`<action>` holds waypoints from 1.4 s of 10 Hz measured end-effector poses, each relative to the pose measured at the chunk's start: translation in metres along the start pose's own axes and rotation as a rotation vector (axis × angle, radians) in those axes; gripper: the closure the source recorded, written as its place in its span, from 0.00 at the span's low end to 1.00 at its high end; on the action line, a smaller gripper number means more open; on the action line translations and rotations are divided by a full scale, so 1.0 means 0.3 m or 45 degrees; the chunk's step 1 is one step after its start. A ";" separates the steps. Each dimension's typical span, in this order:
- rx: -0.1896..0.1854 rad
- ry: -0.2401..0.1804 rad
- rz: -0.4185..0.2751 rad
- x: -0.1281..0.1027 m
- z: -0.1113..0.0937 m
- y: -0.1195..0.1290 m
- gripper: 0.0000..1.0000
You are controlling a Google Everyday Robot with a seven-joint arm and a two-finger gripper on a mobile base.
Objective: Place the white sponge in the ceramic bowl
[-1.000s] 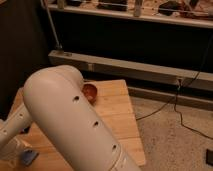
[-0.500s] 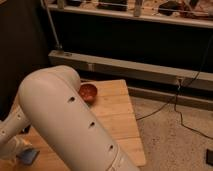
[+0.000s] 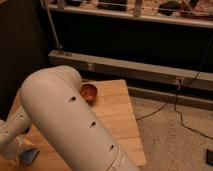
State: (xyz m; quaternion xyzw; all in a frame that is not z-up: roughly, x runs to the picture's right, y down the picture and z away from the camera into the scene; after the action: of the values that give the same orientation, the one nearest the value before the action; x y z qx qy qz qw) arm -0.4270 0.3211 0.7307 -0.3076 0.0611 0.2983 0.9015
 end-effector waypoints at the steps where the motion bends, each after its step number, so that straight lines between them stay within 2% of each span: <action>1: -0.009 -0.010 -0.001 -0.001 0.002 -0.004 0.35; 3: -0.026 -0.020 -0.006 0.000 0.007 -0.007 0.37; 5: -0.041 -0.023 -0.013 0.001 0.015 -0.010 0.55; 6: -0.045 -0.024 -0.018 0.000 0.016 -0.011 0.59; 8: -0.052 -0.018 -0.027 0.001 0.017 -0.010 0.76; 9: -0.055 -0.017 -0.031 0.001 0.016 -0.011 0.81; 12: -0.055 -0.049 -0.064 -0.023 -0.038 -0.028 0.82; 14: -0.027 -0.082 -0.077 -0.039 -0.104 -0.079 0.82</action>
State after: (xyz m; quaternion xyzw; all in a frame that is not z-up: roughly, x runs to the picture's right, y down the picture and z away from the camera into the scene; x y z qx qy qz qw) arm -0.4208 0.2817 0.7213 -0.3092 0.0195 0.2813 0.9082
